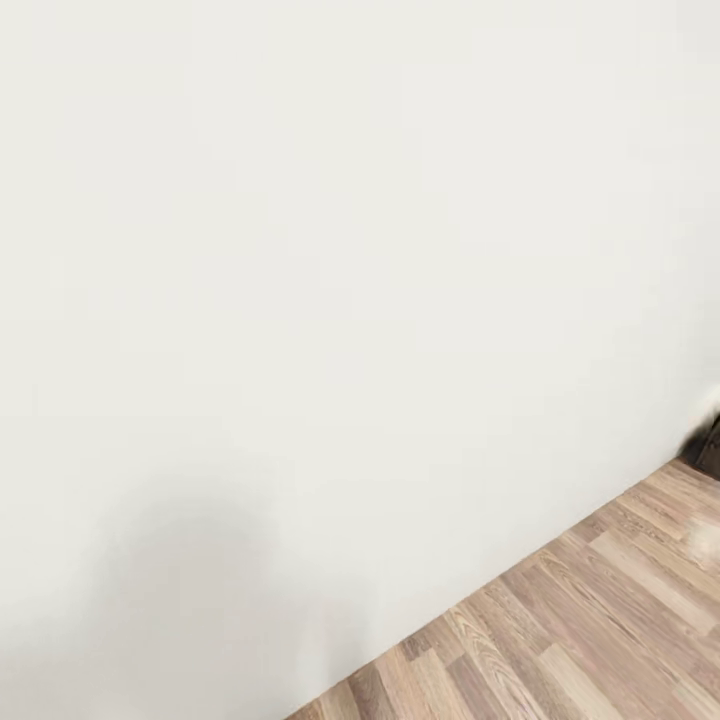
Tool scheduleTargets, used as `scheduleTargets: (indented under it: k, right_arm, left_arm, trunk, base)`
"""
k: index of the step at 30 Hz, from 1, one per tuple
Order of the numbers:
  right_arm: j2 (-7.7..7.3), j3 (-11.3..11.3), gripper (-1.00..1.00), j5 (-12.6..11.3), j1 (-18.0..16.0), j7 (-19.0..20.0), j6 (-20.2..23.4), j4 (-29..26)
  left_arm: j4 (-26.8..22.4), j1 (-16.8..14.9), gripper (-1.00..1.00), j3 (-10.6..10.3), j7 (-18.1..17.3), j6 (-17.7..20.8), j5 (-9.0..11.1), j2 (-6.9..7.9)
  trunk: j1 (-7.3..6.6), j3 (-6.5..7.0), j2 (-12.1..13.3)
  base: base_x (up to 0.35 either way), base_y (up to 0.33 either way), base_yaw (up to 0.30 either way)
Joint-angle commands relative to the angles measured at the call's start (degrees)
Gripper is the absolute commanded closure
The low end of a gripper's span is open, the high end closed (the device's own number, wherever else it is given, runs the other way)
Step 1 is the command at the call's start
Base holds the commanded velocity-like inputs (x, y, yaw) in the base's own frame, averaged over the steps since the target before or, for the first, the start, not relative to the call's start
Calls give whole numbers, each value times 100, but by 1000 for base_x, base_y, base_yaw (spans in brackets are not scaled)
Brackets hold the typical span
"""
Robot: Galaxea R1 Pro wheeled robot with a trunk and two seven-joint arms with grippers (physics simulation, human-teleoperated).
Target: In the bedroom, move the book from the bed onto either nightstand, and place the two sandals side by side next to the bed.
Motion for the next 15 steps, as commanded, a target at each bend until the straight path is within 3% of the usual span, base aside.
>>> scheduleTargets:
  k: [1, 15]
  right_arm:
    - [-1, -4, -100, 0, -2, 10, 0, 1]
    - [1, 13, -100, 0, -2, 7, -10, -1]
  left_arm:
    - [1, -1, -100, -1, -1, -15, 0, 0]
    - [1, -1, -100, -1, -1, -16, -9, 8]
  trunk:
    - [0, -4, -2]
    - [0, -4, -2]
  base:
    - [0, 0, -281]
    - [0, 0, -272]
